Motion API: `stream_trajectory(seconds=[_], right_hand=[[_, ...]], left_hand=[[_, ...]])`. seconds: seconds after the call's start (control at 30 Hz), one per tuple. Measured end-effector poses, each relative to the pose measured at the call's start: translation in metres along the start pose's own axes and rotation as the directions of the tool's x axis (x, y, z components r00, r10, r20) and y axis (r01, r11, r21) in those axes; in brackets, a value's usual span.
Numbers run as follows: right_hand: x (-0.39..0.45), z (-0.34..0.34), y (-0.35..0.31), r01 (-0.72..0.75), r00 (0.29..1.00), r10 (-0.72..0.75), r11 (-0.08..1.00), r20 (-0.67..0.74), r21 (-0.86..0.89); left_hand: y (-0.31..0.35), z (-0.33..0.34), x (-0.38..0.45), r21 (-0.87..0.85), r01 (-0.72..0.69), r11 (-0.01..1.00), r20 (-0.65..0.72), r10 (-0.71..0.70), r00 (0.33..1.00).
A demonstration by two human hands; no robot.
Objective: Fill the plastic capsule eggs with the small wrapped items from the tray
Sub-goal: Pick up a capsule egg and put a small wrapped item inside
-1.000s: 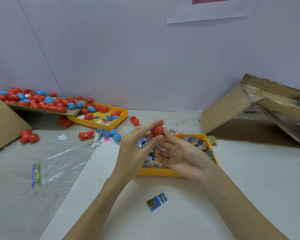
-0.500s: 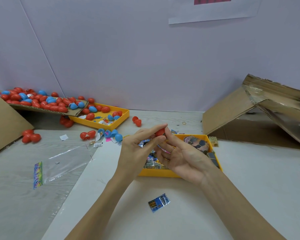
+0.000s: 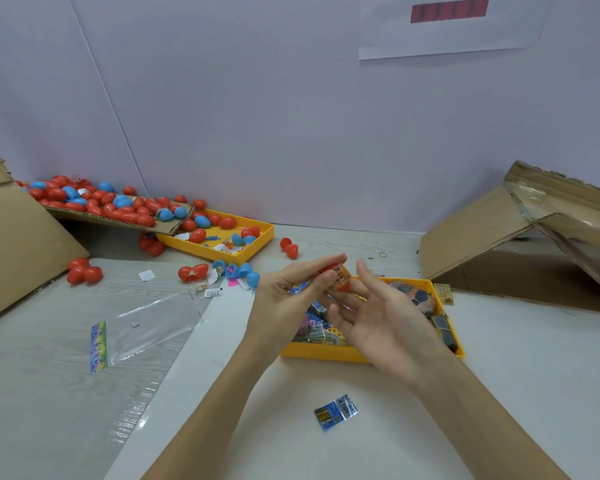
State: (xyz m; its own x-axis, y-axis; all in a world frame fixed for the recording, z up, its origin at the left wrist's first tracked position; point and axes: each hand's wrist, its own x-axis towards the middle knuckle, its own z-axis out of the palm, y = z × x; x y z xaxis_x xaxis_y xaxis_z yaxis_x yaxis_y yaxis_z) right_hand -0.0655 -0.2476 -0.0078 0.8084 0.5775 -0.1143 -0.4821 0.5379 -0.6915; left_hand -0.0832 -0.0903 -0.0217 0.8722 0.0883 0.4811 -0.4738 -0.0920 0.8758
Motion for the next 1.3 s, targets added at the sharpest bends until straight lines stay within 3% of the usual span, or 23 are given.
stream_trajectory(seconds=[0.17,0.3,0.37,0.43,0.5,0.53,0.6,0.7,0.77,0.87,0.93,1.0,1.13,1.2,1.3], right_hand=[[0.001,-0.005,0.000,0.117,0.989,-0.141,0.917,-0.036,-0.382],[0.000,-0.010,-0.004,0.094,0.988,-0.144,0.862,-0.062,-0.498],[0.000,-0.010,-0.023,0.075,0.991,-0.115,0.898,-0.065,-0.433],[0.001,-0.012,-0.057,0.130,0.990,-0.136,0.981,-0.032,-0.146],[0.000,-0.020,-0.097,0.302,0.953,-0.302,0.937,-0.028,0.178],[-0.001,-0.024,-0.114,0.380,0.924,-0.379,0.897,-0.048,0.225],[0.001,-0.031,-0.129,0.436,0.899,-0.429,0.896,-0.082,0.087],[0.007,-0.041,-0.100,0.261,0.940,-0.320,0.896,-0.116,-0.358],[0.009,-0.047,-0.066,0.153,0.961,-0.262,0.773,-0.091,-0.616],[0.014,-0.050,-0.031,0.078,0.984,-0.176,0.589,-0.033,-0.804],[0.014,-0.049,-0.024,0.053,0.986,-0.160,0.527,-0.038,-0.848],[0.015,-0.051,-0.023,0.065,0.985,-0.169,0.556,-0.035,-0.828],[0.016,-0.059,-0.025,0.054,0.975,-0.208,0.582,-0.083,-0.812],[0.018,-0.062,-0.025,0.054,0.974,-0.206,0.606,-0.091,-0.794],[0.020,-0.063,-0.025,0.050,0.978,-0.188,0.640,-0.094,-0.767]], left_hand=[[-0.004,-0.003,0.000,0.021,0.042,0.999,0.019,-0.043,0.999],[-0.005,-0.003,0.000,0.110,0.060,0.992,0.078,-0.069,0.995],[-0.003,-0.003,0.000,0.134,0.055,0.989,0.072,-0.065,0.995],[-0.001,-0.005,0.001,0.109,0.073,0.991,0.021,-0.076,0.997],[-0.002,-0.007,0.003,0.108,0.084,0.991,-0.016,-0.083,0.996],[-0.002,-0.006,0.003,0.116,0.101,0.988,-0.023,-0.099,0.995],[-0.005,-0.004,0.002,0.142,0.148,0.979,-0.034,-0.145,0.989],[-0.010,-0.003,0.003,0.197,0.167,0.966,-0.091,-0.152,0.984],[-0.015,-0.005,0.005,0.224,0.174,0.959,-0.167,-0.138,0.976],[-0.025,-0.009,0.003,0.322,0.212,0.923,-0.283,-0.120,0.951],[-0.029,-0.013,0.001,0.439,0.231,0.868,-0.330,-0.084,0.940],[-0.033,-0.019,0.006,0.498,0.234,0.835,-0.381,-0.032,0.924],[-0.039,-0.034,0.038,0.435,0.298,0.850,-0.505,-0.044,0.862],[-0.047,-0.049,0.064,0.545,0.326,0.773,-0.480,-0.032,0.877],[-0.063,-0.083,0.106,0.743,0.366,0.561,-0.380,-0.098,0.920]])
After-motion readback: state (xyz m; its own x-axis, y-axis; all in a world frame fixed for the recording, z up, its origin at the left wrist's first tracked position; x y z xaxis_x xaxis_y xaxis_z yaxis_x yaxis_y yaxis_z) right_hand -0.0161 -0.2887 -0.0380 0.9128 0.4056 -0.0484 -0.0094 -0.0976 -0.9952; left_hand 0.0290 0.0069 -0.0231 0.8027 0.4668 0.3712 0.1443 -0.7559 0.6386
